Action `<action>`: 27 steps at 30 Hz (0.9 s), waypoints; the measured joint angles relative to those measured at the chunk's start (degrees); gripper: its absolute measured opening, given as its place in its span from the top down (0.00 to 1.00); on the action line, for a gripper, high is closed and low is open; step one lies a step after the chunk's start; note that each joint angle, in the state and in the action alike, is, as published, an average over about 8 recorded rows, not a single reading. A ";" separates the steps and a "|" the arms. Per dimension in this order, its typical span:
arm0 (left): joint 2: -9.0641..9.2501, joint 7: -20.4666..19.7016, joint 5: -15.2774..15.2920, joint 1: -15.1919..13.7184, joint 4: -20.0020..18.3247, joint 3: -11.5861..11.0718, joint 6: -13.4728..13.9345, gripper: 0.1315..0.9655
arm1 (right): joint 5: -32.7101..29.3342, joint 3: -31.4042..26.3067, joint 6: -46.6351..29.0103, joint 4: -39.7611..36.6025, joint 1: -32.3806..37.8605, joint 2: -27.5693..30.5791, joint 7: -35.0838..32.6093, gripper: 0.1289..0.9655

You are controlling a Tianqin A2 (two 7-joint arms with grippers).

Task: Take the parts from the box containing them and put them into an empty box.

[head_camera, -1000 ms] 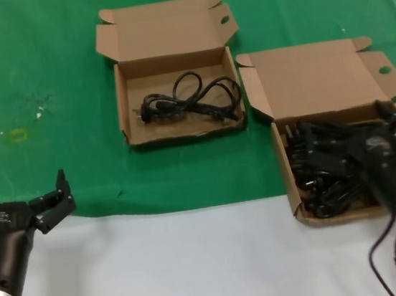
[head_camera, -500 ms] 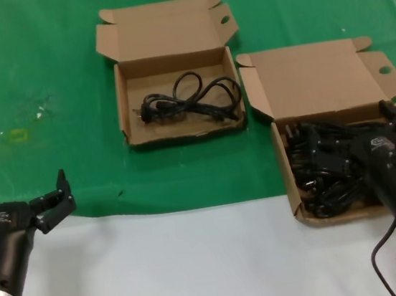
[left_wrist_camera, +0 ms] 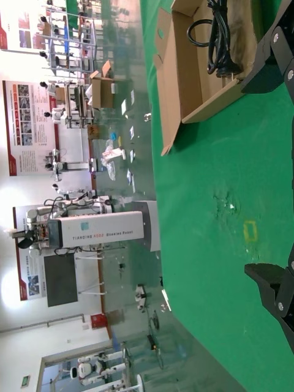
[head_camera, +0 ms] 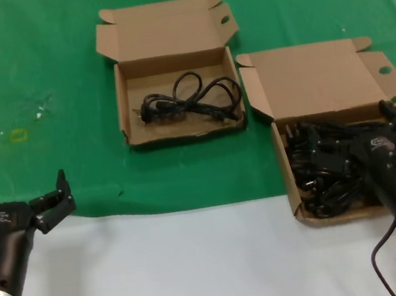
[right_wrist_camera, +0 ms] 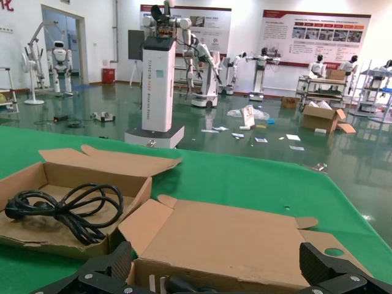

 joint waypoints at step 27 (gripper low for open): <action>0.00 0.00 0.00 0.00 0.00 0.00 0.00 0.00 | 0.00 0.00 0.00 0.00 0.00 0.00 0.00 0.00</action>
